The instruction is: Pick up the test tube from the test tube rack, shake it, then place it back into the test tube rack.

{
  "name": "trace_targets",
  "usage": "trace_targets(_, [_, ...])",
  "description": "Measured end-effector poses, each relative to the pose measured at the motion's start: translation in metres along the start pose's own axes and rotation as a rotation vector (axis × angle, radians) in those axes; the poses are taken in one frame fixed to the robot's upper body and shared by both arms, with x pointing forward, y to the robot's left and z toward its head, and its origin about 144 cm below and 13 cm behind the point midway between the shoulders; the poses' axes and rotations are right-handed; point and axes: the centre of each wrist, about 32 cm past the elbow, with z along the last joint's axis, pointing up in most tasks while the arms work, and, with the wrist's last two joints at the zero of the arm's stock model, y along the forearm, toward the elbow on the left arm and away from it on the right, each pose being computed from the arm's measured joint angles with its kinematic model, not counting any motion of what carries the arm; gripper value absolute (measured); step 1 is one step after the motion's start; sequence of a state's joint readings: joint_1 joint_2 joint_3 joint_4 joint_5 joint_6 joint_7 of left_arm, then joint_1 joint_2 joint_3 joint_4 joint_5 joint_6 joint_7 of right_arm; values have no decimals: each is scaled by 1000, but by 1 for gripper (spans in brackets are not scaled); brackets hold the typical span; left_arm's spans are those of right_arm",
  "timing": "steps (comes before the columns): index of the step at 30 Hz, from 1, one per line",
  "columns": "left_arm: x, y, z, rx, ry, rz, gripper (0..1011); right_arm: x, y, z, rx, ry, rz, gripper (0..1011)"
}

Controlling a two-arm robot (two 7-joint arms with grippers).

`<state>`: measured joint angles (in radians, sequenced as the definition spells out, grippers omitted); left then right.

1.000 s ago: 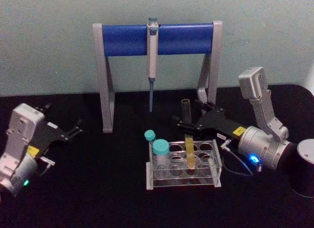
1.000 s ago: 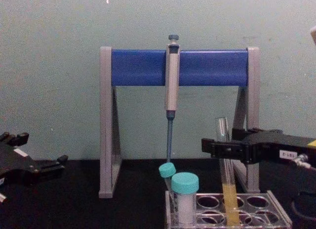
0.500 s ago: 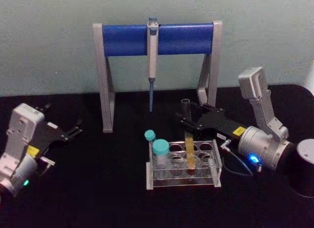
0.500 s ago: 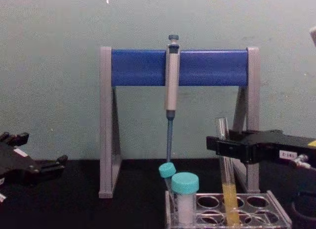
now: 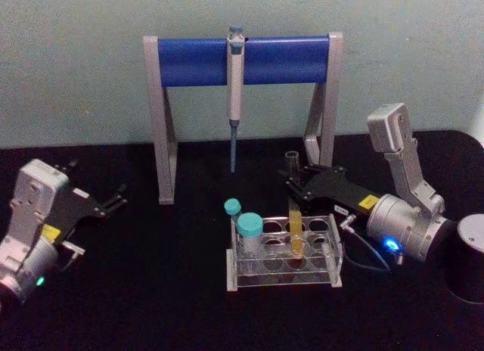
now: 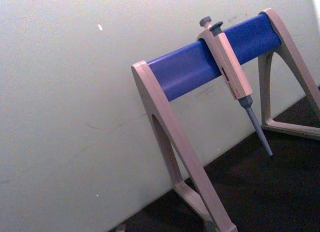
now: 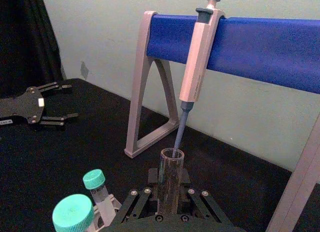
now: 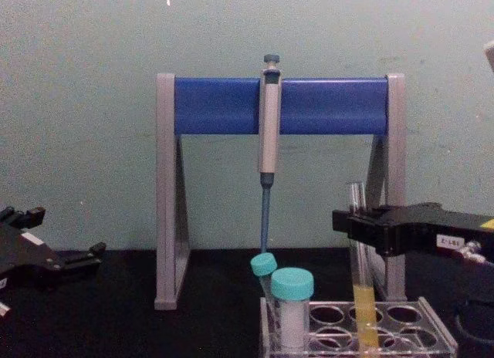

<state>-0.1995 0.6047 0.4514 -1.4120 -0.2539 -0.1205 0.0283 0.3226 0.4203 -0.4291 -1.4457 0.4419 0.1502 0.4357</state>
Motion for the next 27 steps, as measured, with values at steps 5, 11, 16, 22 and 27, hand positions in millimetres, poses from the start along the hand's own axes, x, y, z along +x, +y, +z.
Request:
trace_targets(5, [0, 0, 0, 0, 0, 0, 1001, 0, 0, 0, 0, 0, 0, 235])
trace_targets(11, [0, 0, 0, 0, 0, 0, 1001, 0, 0, 0, 0, 0, 0, 235])
trace_targets(16, [0, 0, 0, 0, 0, 0, 1001, 0, 0, 0, 0, 0, 0, 237])
trace_targets(22, [0, 0, 0, 0, 0, 0, 1001, 0, -3, 0, 23, 1, 8, 235])
trace_targets(27, [0, 0, 0, 0, 0, 0, 1001, 0, -8, 4, 62, -3, 11, 235])
